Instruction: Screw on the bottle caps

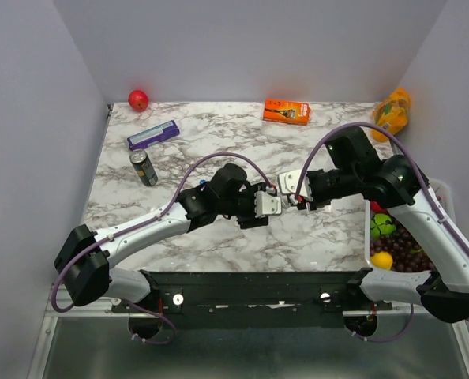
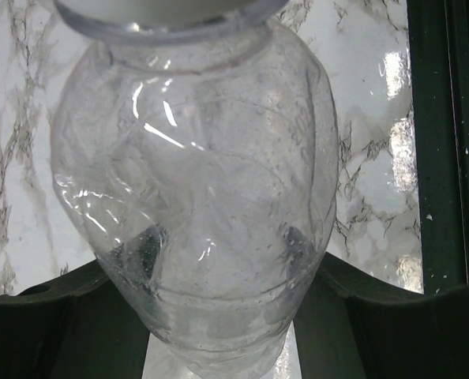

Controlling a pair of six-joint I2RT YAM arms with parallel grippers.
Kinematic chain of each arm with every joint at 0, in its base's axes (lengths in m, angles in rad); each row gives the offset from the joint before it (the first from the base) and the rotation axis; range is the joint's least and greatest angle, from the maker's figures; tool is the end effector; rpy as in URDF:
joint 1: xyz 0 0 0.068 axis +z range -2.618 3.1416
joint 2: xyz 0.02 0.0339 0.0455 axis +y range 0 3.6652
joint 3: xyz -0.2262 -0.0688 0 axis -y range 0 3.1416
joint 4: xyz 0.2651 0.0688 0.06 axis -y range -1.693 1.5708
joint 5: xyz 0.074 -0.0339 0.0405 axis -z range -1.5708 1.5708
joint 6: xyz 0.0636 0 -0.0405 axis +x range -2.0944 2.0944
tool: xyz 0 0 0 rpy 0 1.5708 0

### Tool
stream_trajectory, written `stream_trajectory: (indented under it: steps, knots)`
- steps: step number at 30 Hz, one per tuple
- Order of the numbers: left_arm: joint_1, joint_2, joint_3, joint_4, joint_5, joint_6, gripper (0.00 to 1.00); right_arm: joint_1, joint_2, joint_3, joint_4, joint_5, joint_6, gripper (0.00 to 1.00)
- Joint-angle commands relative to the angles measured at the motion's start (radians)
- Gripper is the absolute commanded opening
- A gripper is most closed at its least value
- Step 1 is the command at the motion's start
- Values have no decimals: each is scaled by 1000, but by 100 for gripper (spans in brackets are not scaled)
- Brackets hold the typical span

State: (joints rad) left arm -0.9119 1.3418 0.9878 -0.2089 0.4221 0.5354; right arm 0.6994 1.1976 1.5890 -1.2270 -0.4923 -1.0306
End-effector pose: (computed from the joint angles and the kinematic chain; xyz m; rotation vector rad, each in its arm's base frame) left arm 0.1935 -0.2925 0.2277 1.6041 1.4342 -0.6702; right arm 0.1696 0.1820 0.3843 -1.9029 1.3281 0.4257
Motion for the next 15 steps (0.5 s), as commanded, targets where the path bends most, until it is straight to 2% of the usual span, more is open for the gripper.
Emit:
stream_trajectory:
  steps: [1, 15]
  knots:
    - [-8, -6, 43, 19, 9, 25, 0, 38, 23, 11, -51, 46, -40, 33]
    - [-5, -39, -5, 57, -17, 21, 0, 55, 71, 14, -126, 110, -23, 32]
